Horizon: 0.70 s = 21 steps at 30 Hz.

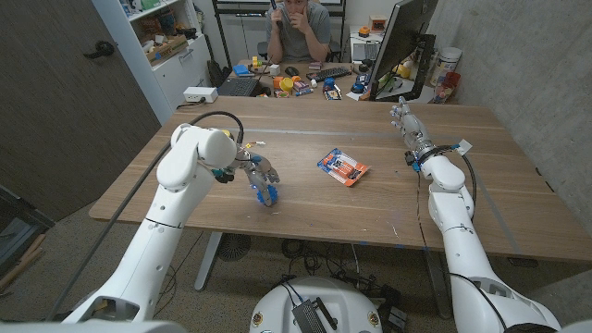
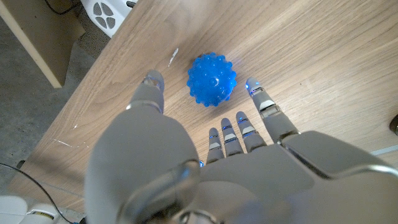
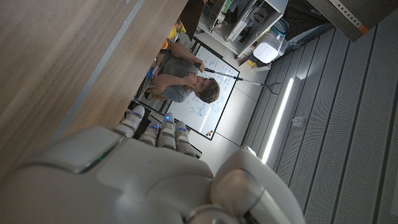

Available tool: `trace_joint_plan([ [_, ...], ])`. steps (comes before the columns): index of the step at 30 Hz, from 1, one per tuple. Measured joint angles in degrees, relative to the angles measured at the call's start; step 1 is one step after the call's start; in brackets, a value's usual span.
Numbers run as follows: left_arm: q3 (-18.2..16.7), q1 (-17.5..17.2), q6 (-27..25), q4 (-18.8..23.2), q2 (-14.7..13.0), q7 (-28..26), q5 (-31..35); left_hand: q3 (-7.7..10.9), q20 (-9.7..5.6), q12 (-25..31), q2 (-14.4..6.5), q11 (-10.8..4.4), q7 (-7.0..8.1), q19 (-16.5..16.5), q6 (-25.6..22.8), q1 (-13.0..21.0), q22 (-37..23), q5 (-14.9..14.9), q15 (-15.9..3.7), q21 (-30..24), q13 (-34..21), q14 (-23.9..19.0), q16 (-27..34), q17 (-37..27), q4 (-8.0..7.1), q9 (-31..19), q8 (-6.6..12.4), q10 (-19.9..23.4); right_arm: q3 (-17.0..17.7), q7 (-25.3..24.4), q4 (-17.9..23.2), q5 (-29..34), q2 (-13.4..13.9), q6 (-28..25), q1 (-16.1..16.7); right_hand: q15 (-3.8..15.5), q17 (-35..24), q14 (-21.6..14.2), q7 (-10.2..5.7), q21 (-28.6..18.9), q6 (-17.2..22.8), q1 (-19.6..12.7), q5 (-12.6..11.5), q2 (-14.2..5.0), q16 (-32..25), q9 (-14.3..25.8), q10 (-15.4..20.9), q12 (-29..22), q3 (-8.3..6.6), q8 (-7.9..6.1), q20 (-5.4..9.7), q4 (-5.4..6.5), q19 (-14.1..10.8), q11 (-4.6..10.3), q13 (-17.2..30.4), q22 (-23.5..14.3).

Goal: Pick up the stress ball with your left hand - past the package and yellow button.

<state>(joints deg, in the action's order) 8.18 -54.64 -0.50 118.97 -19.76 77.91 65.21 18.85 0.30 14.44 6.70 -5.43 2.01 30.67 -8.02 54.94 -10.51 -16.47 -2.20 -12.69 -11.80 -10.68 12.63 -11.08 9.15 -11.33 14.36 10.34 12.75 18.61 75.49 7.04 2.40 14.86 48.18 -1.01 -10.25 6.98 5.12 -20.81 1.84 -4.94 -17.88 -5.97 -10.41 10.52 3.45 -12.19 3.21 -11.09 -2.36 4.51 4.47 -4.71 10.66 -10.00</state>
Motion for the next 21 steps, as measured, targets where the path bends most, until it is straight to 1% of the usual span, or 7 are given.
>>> trace_joint_plan([
  [3,0.1,-0.2,0.4,0.0,-0.1,-0.6,0.9,1.39,-1.69,0.1,-1.7,-0.31,-0.36,1.7,-1.2,3.1,0.0,0.3,-0.03,-0.3,-0.1,-1.3,0.1,-0.1,0.45,-0.3,0.05,0.7,-0.1,-0.2,0.1,0.0,0.1,0.0,0.1,0.00,0.0,0.0,0.00,0.3,0.0,0.0,0.0,0.00,0.0,0.0,0.0,0.0,-0.24,0.00,-0.42,-0.24,0.4,0.00,0.0,0.0],
  [6,0.4,-0.5,0.9,0.1,-0.3,-1.1,2.1,2.37,-3.11,0.1,-2.7,-0.31,-0.01,1.8,-0.9,5.6,-0.3,0.7,-0.05,-0.7,-0.3,-1.9,0.1,-0.3,0.77,-0.3,-0.01,0.7,-0.1,-0.3,0.2,-0.2,0.1,0.0,0.1,0.00,0.0,0.0,0.00,0.3,0.0,0.0,0.0,0.00,0.0,0.0,0.0,0.0,-0.24,0.00,-0.41,-0.24,0.4,0.00,0.0,0.0],
  [10,0.7,-0.6,1.6,0.1,-0.4,-1.4,3.3,2.43,-3.46,0.1,-3.1,-0.30,0.37,1.4,-0.5,6.8,-0.3,0.9,-0.05,-0.7,-0.3,-1.9,0.1,-0.3,0.82,-0.5,-0.23,0.7,0.0,-0.5,0.3,-0.5,0.1,0.0,0.2,0.00,0.0,0.0,0.00,0.3,0.0,0.0,0.0,0.00,0.0,0.0,0.0,0.0,-0.24,0.00,-0.41,-0.24,0.4,0.00,0.0,0.0],
  [13,1.0,-0.8,2.0,0.1,-0.6,-1.7,4.2,3.06,-3.27,0.1,-3.6,-0.40,0.84,1.2,-0.9,7.9,-0.4,1.2,-0.05,-0.7,-0.6,-2.7,0.2,-0.5,0.64,-0.7,-0.23,0.8,0.2,-0.6,0.4,-0.8,0.1,0.0,0.3,0.00,0.0,0.0,0.00,0.3,0.0,0.0,0.0,0.00,0.0,0.0,-0.3,0.0,-0.24,0.00,-0.41,-0.24,0.4,0.31,0.0,0.0],
  [15,1.3,-0.9,2.6,0.1,-0.7,-2.1,5.3,3.46,-3.27,0.7,-4.0,-1.29,1.29,1.2,-2.7,9.0,-0.6,2.0,-0.09,-0.7,-0.9,-4.4,1.0,-0.9,0.57,-1.0,0.51,2.3,0.4,-0.6,0.5,-1.0,0.1,0.0,0.4,0.00,0.0,0.0,0.00,0.3,0.0,0.0,0.0,0.00,0.0,0.0,-0.3,0.0,-0.24,0.00,-0.41,-0.24,0.4,0.31,0.0,0.0],
  [18,1.5,-1.0,3.1,0.1,-0.8,-2.8,6.3,3.91,-3.37,2.6,-4.9,-2.38,2.01,2.1,-6.7,10.7,-0.8,3.2,-0.15,-1.3,-1.9,-8.4,2.5,-1.9,0.26,-1.9,2.26,6.5,0.6,-0.6,0.5,-1.4,0.1,0.0,0.4,0.00,0.0,0.0,0.00,0.7,0.0,0.0,0.0,0.00,0.0,0.0,-0.3,0.0,-0.24,0.00,-0.41,-0.24,0.4,0.31,0.0,0.0],
  [21,2.1,-1.9,4.1,0.3,-1.1,-4.5,7.8,4.39,-3.47,3.8,-5.1,-3.19,2.31,3.1,-8.6,11.4,-0.8,3.7,-0.22,-1.6,-2.5,-10.5,3.1,-2.4,0.26,-2.3,3.02,8.7,0.9,-0.6,0.5,-1.7,0.0,0.0,0.4,0.00,0.0,0.0,0.00,0.7,0.0,0.0,0.0,0.00,0.0,0.0,-0.6,0.0,-0.24,0.00,-0.41,-0.24,0.4,0.62,0.0,0.0],
])
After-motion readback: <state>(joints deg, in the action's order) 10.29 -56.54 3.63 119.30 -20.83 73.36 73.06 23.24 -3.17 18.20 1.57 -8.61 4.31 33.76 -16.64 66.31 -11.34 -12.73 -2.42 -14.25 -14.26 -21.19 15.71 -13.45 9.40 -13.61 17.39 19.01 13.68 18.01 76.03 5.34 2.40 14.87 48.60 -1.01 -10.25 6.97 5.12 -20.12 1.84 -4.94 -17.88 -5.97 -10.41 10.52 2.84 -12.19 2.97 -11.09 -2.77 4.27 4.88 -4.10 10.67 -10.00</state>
